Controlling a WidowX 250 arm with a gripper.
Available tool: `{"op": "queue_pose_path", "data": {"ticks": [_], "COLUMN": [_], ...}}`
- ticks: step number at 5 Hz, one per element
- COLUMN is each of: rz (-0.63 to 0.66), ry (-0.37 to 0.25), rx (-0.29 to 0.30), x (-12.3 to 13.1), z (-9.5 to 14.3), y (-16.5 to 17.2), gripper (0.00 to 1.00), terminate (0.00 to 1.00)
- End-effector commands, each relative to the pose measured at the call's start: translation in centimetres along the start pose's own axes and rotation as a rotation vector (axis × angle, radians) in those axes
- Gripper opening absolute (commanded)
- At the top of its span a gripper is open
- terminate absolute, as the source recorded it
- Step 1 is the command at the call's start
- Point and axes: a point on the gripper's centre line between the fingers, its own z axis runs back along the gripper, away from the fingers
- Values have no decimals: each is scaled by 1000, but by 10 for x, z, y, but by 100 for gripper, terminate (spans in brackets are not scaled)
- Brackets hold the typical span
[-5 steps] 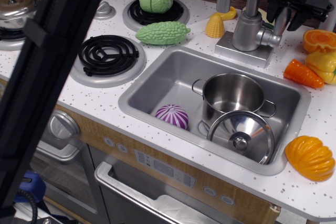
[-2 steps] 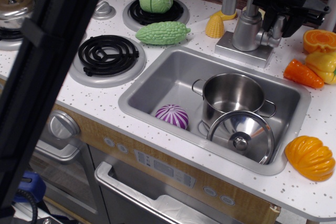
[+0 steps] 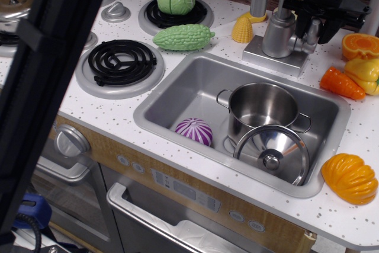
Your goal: Turn lever vertical to front
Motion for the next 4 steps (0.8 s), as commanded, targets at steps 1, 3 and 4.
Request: {"op": "queue_pose_path", "data": {"ticks": [1, 3, 4], "rz": [18, 28, 31], "ry": [22, 48, 27], "rx": [-59, -26, -23], "x": [-8, -19, -22], "z": [30, 20, 9], "y": [-19, -25, -25], "gripper": [0, 0, 0], "terminate": [0, 0, 0]}}
